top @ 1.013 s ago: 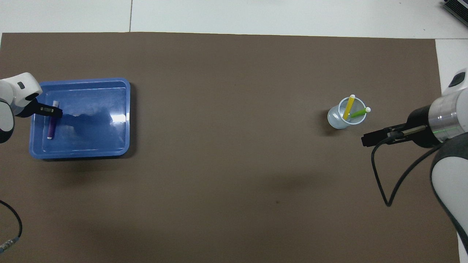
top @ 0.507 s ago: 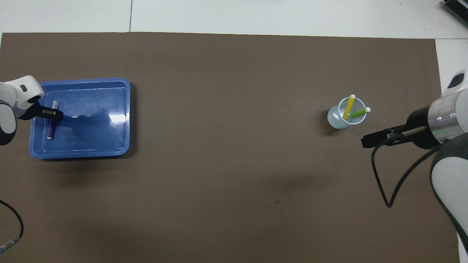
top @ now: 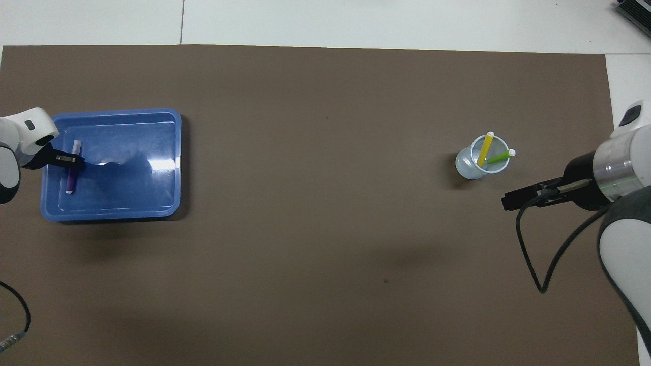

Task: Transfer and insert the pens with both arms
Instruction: 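Grasp the purple pen in the blue tray with the left gripper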

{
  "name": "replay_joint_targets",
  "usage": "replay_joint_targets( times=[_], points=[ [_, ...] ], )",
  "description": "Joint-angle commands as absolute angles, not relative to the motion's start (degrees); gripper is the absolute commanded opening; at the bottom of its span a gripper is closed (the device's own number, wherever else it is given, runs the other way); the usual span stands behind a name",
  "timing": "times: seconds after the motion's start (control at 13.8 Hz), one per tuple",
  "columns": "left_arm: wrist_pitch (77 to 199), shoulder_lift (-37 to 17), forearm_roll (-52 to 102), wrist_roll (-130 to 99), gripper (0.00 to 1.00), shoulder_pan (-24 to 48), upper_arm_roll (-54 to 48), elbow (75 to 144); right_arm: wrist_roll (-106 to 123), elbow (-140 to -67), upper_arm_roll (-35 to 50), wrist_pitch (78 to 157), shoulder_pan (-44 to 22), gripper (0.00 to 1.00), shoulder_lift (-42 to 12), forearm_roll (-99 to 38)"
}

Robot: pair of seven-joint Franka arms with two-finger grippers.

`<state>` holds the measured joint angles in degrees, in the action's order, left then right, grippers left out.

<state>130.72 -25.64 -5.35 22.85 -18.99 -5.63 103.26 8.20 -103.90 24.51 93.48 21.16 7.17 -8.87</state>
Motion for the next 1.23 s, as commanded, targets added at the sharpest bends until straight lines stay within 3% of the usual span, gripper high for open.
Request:
replay_joint_targets(
  times=[0.0,0.72,1.16],
  points=[
    [130.61,-23.99,-6.33,22.50,0.00,-18.99,-5.98,104.86,7.38,-104.85,24.70,92.81,21.09,1.00,8.61,-9.14],
    [126.48,-24.26,2.80,22.06,0.00,-16.44,-6.68,102.05,2.03,-105.99,24.70,93.43,21.09,1.00,8.96,-9.23],
    [111.63,-23.91,9.75,-3.49,0.00,-13.36,-6.68,97.29,0.35,-107.05,24.70,96.24,21.09,1.00,9.05,-9.32]
  ],
)
